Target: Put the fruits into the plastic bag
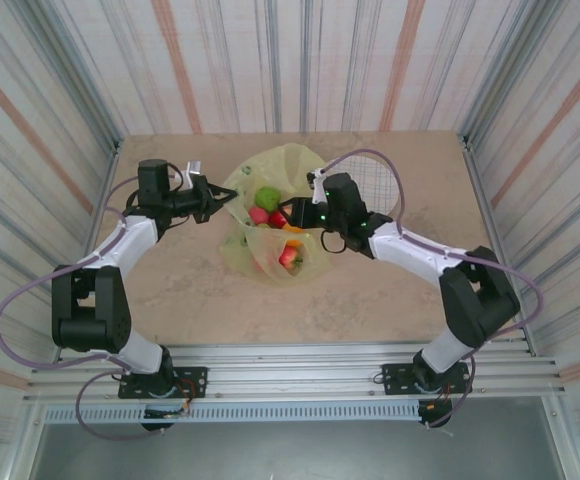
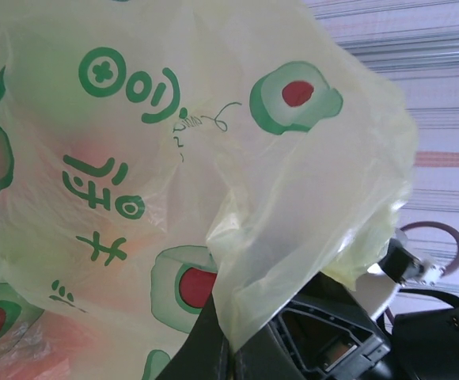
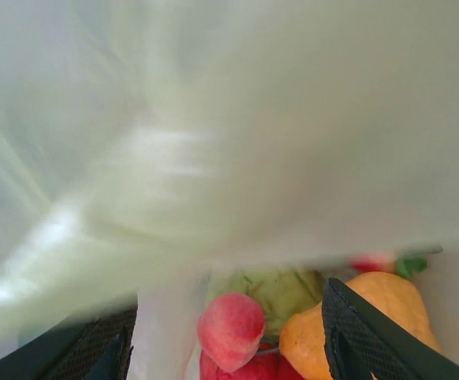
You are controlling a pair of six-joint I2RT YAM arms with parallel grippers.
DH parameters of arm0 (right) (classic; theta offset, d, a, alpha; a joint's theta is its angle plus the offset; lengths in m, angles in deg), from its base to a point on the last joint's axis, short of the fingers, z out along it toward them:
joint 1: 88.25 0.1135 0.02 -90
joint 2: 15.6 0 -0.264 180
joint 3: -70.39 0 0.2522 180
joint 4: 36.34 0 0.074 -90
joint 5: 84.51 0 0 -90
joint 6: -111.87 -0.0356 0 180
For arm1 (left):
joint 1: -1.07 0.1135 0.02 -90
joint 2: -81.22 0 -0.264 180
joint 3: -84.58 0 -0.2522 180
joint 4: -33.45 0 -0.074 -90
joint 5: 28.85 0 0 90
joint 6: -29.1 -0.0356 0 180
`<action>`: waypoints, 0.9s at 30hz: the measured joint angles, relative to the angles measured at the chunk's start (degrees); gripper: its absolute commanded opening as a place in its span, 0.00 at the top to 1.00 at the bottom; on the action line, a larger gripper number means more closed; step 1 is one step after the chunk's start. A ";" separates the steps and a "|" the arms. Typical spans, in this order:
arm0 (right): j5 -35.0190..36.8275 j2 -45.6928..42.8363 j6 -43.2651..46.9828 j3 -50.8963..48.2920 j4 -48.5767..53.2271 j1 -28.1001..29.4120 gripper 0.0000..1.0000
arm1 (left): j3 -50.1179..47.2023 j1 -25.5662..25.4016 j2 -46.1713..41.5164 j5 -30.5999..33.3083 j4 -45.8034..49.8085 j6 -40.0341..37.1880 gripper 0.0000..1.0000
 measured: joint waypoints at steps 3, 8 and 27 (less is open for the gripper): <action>0.24 -3.13 1.68 -1.01 1.27 -0.55 0.35 | 0.00 0.00 0.00 0.00 0.00 0.00 1.00; 0.09 -7.58 6.40 -1.07 3.67 -1.77 0.34 | 0.00 0.00 0.00 0.00 0.00 0.00 1.00; 0.28 -17.38 27.12 3.74 19.41 -6.88 0.30 | 0.00 0.00 0.00 0.00 0.00 -0.02 1.00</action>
